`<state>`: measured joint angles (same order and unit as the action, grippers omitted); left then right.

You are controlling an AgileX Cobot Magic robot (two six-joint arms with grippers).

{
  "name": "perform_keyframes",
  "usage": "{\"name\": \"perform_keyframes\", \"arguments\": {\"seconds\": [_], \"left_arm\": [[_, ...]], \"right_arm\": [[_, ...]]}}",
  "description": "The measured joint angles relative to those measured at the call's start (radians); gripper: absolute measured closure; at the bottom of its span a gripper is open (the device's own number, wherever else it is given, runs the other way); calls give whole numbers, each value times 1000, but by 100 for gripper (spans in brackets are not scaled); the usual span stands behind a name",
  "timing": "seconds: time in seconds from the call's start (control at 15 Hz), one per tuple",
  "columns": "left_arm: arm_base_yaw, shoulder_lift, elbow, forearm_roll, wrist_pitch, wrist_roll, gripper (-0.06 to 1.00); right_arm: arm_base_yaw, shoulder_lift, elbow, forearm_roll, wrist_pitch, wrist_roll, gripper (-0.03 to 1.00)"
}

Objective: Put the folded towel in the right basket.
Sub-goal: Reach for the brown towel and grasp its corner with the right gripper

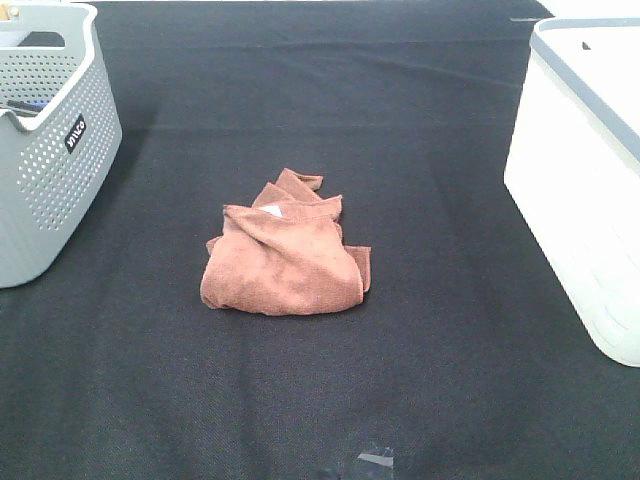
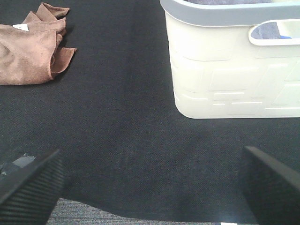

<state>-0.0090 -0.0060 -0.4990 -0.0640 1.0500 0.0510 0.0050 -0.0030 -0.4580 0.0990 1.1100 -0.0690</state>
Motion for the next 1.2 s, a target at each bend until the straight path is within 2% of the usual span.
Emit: {"name": "perform_keyframes", "arguments": {"seconds": [1.2], "left_arm": [[0,0,0,0,0,0,-4]], "right_arm": [[0,0,0,0,0,0,0]]}}
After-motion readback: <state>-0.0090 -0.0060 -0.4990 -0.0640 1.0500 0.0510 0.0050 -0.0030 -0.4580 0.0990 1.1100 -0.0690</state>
